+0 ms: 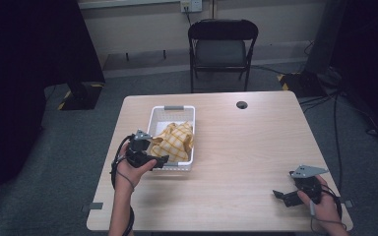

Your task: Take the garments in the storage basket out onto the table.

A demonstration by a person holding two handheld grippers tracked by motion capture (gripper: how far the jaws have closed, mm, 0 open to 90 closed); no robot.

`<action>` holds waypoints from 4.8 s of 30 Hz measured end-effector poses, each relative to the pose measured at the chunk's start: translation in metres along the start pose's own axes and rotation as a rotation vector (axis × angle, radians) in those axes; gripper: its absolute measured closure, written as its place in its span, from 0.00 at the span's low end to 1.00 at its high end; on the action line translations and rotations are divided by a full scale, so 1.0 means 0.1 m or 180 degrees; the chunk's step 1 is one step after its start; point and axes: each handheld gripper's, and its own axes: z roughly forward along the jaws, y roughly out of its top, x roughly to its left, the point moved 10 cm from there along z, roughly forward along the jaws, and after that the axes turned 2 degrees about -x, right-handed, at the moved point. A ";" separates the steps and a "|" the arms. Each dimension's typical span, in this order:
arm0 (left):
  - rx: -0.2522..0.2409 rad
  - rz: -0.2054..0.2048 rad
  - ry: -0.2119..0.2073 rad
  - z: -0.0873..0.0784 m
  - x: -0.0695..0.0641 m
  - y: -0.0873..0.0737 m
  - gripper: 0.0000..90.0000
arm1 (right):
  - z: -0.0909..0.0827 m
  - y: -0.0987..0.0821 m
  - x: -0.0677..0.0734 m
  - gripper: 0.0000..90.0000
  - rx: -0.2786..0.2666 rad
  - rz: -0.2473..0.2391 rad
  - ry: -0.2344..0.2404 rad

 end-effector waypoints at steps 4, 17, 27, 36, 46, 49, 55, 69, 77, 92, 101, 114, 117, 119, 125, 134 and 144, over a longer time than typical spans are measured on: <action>-0.0005 0.0039 -0.0014 0.03 -0.02 0.05 0.04 | 0.00 0.00 0.00 0.00 -0.0001 -0.0001 0.0000; 0.0052 0.0085 -0.0038 0.18 -0.04 0.15 0.04 | 0.00 0.00 0.00 0.00 0.0000 -0.0001 0.0000; 0.0078 0.0121 -0.0060 0.29 -0.05 0.23 0.04 | 0.00 0.00 0.00 0.00 0.0000 0.0000 0.0000; 0.0156 0.0104 -0.0044 0.41 -0.02 0.26 0.04 | 0.00 0.00 0.00 0.00 0.0000 -0.0001 0.0000; 0.0261 0.0115 -0.0089 0.56 0.00 0.25 0.04 | 0.00 0.00 0.00 0.00 0.0000 -0.0001 0.0000; 0.0317 0.0106 -0.0083 0.62 0.01 0.25 0.04 | 0.00 0.00 0.00 0.00 0.0000 -0.0001 0.0000; 0.0363 0.0046 -0.0123 0.70 0.04 0.26 0.04 | 0.00 0.00 0.00 0.00 -0.0001 -0.0001 0.0000; 0.0539 0.0015 -0.0116 0.84 0.09 0.22 0.04 | 0.00 0.00 0.00 0.00 0.0000 -0.0001 0.0000; 0.0708 -0.0014 -0.0098 0.95 0.10 0.16 0.03 | 0.00 0.00 0.00 0.00 0.0000 -0.0001 0.0000; 0.1066 0.0036 0.0216 1.04 0.12 0.09 0.10 | 0.00 0.00 0.00 0.00 -0.0001 -0.0001 0.0000; 0.1205 0.0304 0.0682 1.04 0.18 0.03 0.48 | 0.00 0.00 0.00 0.00 0.0000 -0.0001 0.0000; 0.0730 -0.0077 0.0617 0.81 0.19 0.18 0.68 | 0.00 0.00 0.00 0.00 0.0000 -0.0001 0.0000; 0.0546 -0.0181 0.0527 0.72 0.19 0.25 0.69 | 0.00 0.00 0.00 0.00 0.0000 -0.0001 0.0000; 0.0457 -0.0233 0.0480 0.65 0.18 0.29 0.69 | 0.00 0.00 0.00 0.00 0.0000 -0.0001 0.0000; 0.0206 -0.0335 0.0279 0.51 0.14 0.38 0.69 | 0.00 0.00 0.00 0.00 0.0000 -0.0001 0.0000; 0.0033 -0.0437 0.0019 0.39 0.05 0.48 0.69 | 0.00 0.00 0.00 0.00 0.0000 0.0000 0.0000; -0.0120 -0.0422 -0.0088 0.25 -0.04 0.58 0.69 | 0.00 0.00 0.00 0.00 0.0000 0.0000 0.0000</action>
